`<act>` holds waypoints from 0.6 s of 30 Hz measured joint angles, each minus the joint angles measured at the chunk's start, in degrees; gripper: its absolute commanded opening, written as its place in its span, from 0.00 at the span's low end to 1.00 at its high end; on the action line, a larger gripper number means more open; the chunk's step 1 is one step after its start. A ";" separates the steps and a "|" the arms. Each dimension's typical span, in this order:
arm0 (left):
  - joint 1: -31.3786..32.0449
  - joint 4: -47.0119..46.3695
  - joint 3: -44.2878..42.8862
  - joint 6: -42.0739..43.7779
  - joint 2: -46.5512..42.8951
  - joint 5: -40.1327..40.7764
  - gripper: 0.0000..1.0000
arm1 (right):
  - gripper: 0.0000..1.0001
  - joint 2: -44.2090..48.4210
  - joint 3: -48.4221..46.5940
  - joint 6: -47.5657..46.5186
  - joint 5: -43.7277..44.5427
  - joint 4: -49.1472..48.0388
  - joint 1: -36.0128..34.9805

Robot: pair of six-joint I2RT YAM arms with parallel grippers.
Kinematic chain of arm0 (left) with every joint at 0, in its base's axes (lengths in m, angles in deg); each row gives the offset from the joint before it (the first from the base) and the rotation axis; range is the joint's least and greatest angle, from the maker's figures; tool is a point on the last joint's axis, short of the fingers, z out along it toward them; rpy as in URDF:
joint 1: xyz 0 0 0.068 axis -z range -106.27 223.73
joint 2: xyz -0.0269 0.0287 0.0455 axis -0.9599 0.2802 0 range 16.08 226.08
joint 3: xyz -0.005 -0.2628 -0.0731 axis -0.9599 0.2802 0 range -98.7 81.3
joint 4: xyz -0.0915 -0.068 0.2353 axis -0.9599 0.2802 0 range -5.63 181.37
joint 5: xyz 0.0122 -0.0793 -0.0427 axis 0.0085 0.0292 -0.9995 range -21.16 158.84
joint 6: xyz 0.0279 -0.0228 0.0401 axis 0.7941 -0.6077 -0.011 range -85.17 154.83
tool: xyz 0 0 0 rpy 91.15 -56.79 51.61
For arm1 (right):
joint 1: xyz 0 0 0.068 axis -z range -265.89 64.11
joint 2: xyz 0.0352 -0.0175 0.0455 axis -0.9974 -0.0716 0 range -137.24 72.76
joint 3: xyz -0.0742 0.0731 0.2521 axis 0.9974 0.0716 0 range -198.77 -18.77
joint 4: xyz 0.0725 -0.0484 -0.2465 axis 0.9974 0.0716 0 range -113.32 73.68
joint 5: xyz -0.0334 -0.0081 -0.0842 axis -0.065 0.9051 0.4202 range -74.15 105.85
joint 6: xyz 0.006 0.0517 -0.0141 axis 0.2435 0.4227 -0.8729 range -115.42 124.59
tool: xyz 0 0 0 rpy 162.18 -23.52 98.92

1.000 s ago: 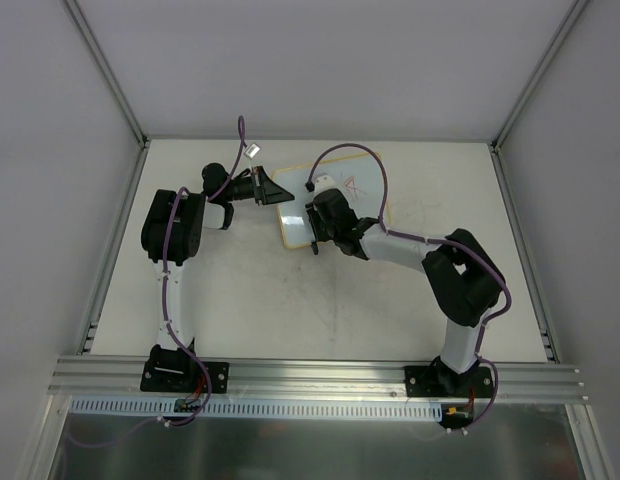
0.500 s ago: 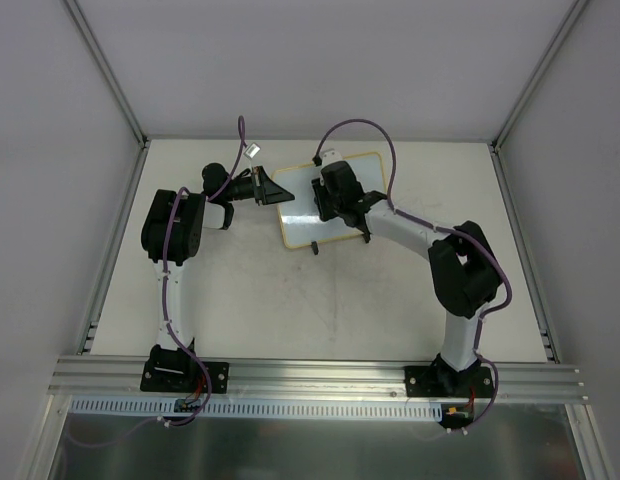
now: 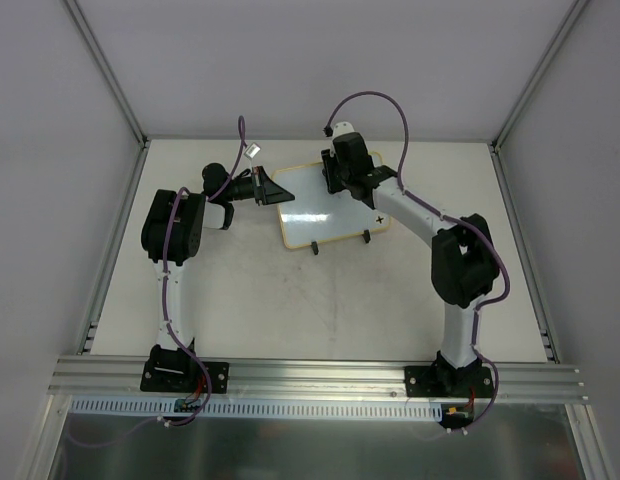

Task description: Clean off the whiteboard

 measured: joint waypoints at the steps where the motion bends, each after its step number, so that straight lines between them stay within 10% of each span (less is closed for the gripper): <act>1: 0.00 -0.02 0.00 0.02 0.00 -0.02 0.00 | 0.00 -0.15 -0.61 -0.20 0.02 0.28 0.02; 18: 0.00 0.44 0.00 -0.28 0.00 0.07 0.00 | 0.00 2.05 9.07 -0.70 0.92 -4.50 -4.55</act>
